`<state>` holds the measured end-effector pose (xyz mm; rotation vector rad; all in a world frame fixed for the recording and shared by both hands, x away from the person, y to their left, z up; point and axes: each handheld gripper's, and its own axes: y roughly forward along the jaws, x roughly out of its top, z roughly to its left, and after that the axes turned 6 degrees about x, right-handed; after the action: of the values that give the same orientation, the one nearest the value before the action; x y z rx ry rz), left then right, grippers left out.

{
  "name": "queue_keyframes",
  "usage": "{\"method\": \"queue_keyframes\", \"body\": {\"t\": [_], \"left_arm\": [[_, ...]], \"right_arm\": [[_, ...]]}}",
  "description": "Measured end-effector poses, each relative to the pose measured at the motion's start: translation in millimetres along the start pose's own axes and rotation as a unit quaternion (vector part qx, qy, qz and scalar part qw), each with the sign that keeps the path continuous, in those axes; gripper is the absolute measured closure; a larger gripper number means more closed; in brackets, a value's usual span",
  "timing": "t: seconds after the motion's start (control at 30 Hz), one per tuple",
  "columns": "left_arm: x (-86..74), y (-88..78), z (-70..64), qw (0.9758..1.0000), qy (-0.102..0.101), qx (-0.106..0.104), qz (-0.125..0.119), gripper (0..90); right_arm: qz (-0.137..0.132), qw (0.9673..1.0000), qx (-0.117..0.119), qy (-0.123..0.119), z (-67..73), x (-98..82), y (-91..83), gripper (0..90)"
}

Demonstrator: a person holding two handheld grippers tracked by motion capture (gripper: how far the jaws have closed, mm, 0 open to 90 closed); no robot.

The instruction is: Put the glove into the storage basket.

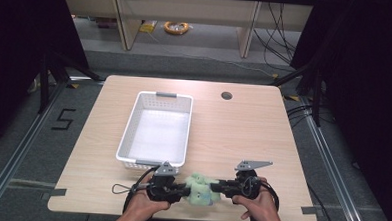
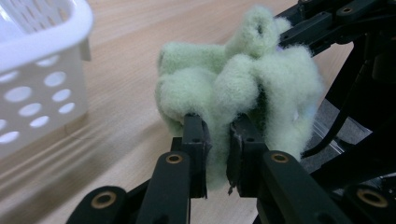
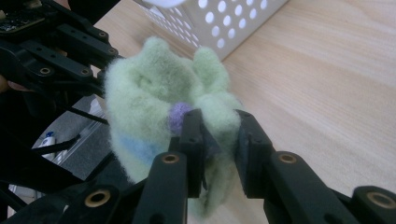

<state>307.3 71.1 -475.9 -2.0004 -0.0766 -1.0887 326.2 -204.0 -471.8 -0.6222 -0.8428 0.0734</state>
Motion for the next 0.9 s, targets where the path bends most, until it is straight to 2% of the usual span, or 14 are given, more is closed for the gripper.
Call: {"method": "queue_keyframes", "body": {"t": [0.07, 0.13, 0.17, 0.27, 0.33, 0.4, 0.47, 0.5, 0.57, 0.63, 0.73, 0.8, 0.83, 0.9], "left_arm": [[0.3, -1.3, 1.1, 1.0000, -0.003, -0.007, -0.005, 78.0], [1.5, -4.5, 2.3, 0.9999, -0.006, -0.006, -0.011, 78.0], [2.5, -7.3, 3.7, 0.9999, -0.005, -0.005, -0.013, 78.0], [5.1, -15.1, 6.5, 0.9999, -0.006, 0.003, -0.016, 77.9], [7.9, -19.7, 9.5, 0.9998, -0.007, 0.000, -0.021, 77.9], [11.5, -25.1, 11.4, 0.9996, -0.008, 0.008, -0.025, 77.9], [15.7, -30.6, 14.4, 0.9996, -0.004, 0.007, -0.025, 77.9], [17.9, -33.2, 15.7, 0.9996, -0.002, 0.007, -0.028, 77.9], [23.0, -40.1, 17.7, 0.9995, -0.006, 0.009, -0.030, 77.8], [29.1, -46.8, 22.5, 0.9995, -0.009, 0.006, -0.030, 77.8], [34.1, -51.4, 26.2, 0.9995, -0.008, 0.013, -0.029, 77.8], [38.0, -54.4, 30.1, 0.9996, -0.010, 0.010, -0.025, 77.7], [39.3, -55.5, 31.8, 0.9994, -0.012, 0.016, -0.028, 77.7], [42.1, -58.6, 36.6, 0.9995, -0.013, 0.019, -0.023, 77.6]], "right_arm": [[0.001, 1.0000, -0.003, 0.009, 5.8, 3.1, -0.9, 75.5], [-0.001, 0.9999, -0.008, -0.013, 5.5, 7.1, -0.5, 75.5], [-0.002, 1.0000, 0.000, -0.002, 8.9, 9.5, 1.0, 75.5], [0.003, 0.9999, -0.005, -0.009, 11.4, 14.8, 2.0, 75.5], [0.002, 0.9999, 0.000, -0.015, 13.9, 20.2, 4.2, 75.5], [0.004, 0.9998, -0.007, -0.020, 16.6, 26.7, 4.8, 75.5], [0.003, 0.9997, 0.001, -0.024, 18.6, 33.8, 6.0, 75.5], [0.001, 0.9994, 0.002, -0.035, 19.7, 41.6, 5.9, 75.5], [-0.001, 0.9997, 0.004, -0.026, 22.6, 44.9, 5.7, 75.5], [-0.007, 0.9987, 0.006, -0.051, 22.4, 55.0, 6.0, 75.5], [-0.011, 0.9989, 0.012, -0.045, 23.9, 60.4, 6.2, 75.5], [-0.010, 0.9986, 0.010, -0.051, 26.1, 69.4, 8.2, 75.5], [-0.006, 0.9990, 0.007, -0.043, 28.3, 72.3, 9.0, 75.5], [-0.005, 0.9988, 0.006, -0.049, 29.0, 79.4, 11.8, 75.5]]}}
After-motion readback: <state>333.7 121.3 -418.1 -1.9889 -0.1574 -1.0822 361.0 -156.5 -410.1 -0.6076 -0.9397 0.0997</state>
